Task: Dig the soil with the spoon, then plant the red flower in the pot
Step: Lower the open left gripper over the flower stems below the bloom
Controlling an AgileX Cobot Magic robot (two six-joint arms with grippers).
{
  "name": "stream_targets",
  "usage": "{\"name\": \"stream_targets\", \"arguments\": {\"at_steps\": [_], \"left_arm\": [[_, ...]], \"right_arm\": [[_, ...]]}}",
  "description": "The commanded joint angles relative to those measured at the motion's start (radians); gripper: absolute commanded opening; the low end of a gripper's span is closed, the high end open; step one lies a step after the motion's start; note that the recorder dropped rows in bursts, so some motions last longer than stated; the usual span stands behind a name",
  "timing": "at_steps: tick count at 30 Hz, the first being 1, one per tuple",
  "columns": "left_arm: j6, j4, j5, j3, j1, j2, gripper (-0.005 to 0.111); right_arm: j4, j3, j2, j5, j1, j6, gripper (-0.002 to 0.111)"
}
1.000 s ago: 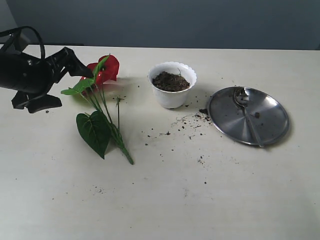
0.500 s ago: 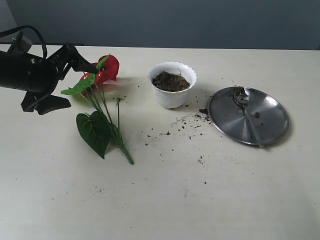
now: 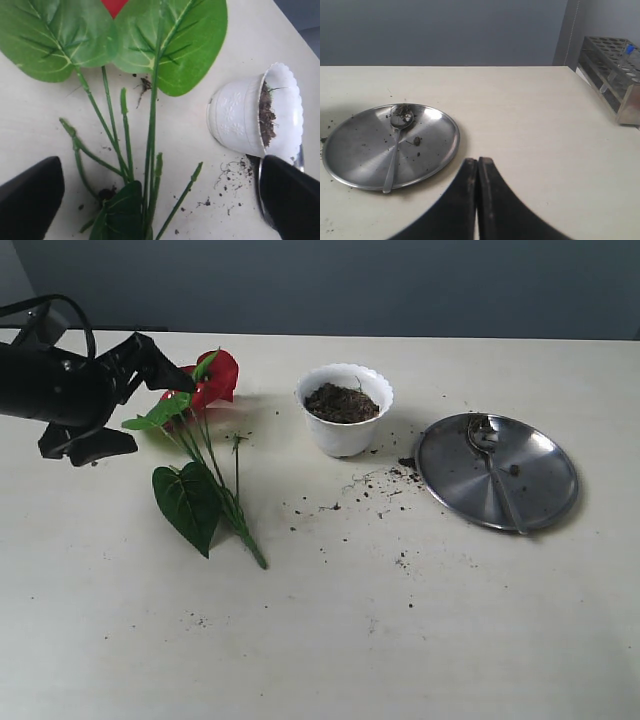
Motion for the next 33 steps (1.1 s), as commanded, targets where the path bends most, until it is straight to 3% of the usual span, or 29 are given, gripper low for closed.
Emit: {"name": "stream_targets", "arguments": {"at_steps": [1, 9, 19, 29, 33], "left_arm": [[-0.017, 0.011, 0.000, -0.004, -0.005, 0.042, 0.103], [-0.041, 0.038, 0.018, -0.075, -0.007, 0.118, 0.103], [-0.261, 0.226, -0.014, -0.219, -0.101, 0.184, 0.103], [-0.733, 0.852, 0.067, -0.370, -0.134, 0.235, 0.103], [-0.758, 0.898, 0.112, -0.421, -0.137, 0.238, 0.103]], "right_arm": [[-0.003, 0.001, -0.006, -0.010, -0.004, -0.002, -0.001], [-0.003, 0.001, -0.006, -0.010, -0.004, -0.002, -0.001], [0.001, 0.001, -0.006, -0.006, -0.004, -0.002, -0.001], [0.001, 0.001, -0.006, -0.006, -0.004, -0.002, -0.001], [0.001, 0.001, -0.006, -0.006, -0.004, -0.002, -0.001]]}}
